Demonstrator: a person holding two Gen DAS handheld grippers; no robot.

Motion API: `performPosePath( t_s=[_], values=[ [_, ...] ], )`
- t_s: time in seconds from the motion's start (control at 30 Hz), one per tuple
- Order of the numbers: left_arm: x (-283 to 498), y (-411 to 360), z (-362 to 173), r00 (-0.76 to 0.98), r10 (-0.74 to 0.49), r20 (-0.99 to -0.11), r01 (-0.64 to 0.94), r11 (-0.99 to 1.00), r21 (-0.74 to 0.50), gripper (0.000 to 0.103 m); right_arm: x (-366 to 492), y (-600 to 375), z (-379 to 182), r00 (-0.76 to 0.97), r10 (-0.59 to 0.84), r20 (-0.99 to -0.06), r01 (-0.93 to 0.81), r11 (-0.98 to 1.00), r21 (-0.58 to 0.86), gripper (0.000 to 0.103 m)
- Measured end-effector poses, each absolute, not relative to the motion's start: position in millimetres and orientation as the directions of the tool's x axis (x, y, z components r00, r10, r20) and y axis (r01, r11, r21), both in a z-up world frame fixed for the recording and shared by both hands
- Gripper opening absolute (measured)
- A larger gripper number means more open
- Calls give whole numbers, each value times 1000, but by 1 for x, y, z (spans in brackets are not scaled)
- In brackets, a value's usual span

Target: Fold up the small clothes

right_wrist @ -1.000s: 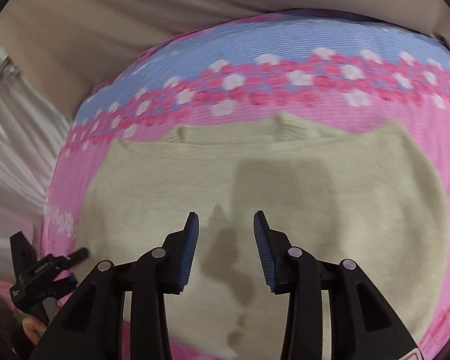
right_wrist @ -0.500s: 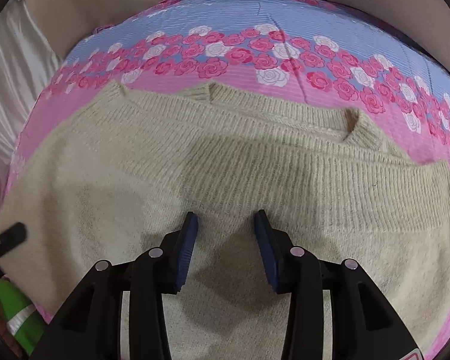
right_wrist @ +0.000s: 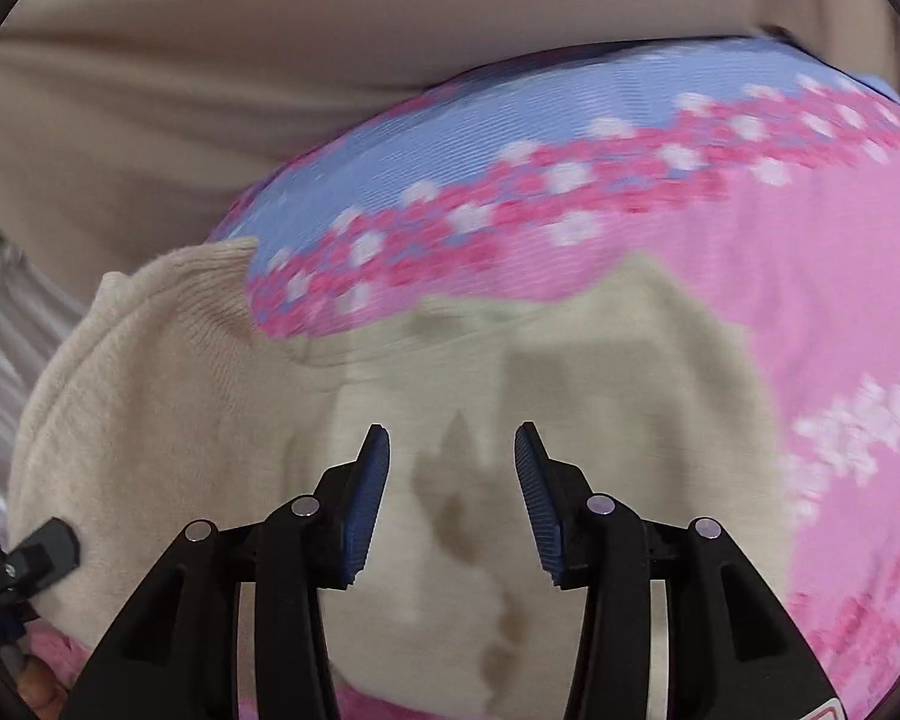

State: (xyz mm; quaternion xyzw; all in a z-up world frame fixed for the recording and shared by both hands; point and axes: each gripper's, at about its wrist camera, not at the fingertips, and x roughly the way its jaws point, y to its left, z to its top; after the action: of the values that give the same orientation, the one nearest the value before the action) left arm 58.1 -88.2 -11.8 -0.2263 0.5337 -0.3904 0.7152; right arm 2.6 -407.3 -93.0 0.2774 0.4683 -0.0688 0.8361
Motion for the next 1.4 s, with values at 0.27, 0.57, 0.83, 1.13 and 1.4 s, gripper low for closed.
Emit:
performPosePath(
  t_s=[0.27, 0.57, 0.83, 1.13, 1.4],
  values=[
    [17, -210, -74, -99, -689, -718, 433, 620, -654, 11, -73, -473, -121, 528, 130, -839, 514, 738, 437, 44],
    [13, -161, -29, 90, -763, -640, 387, 619, -683, 61, -60, -454, -116, 551, 311, -774, 430, 690, 583, 72],
    [40, -54, -26, 293, -668, -684, 248, 744, -621, 61, -6, -392, -157, 414, 458, -787, 407, 680, 610, 71],
    [32, -2, -36, 357, -618, -700, 129, 775, -619, 61, 23, -338, -42, 552, 552, -625, 65, 719, 692, 14],
    [27, -8, -36, 332, -634, -699, 160, 768, -621, 61, -14, -407, -144, 378, 239, -894, 310, 878, 365, 15]
  ],
)
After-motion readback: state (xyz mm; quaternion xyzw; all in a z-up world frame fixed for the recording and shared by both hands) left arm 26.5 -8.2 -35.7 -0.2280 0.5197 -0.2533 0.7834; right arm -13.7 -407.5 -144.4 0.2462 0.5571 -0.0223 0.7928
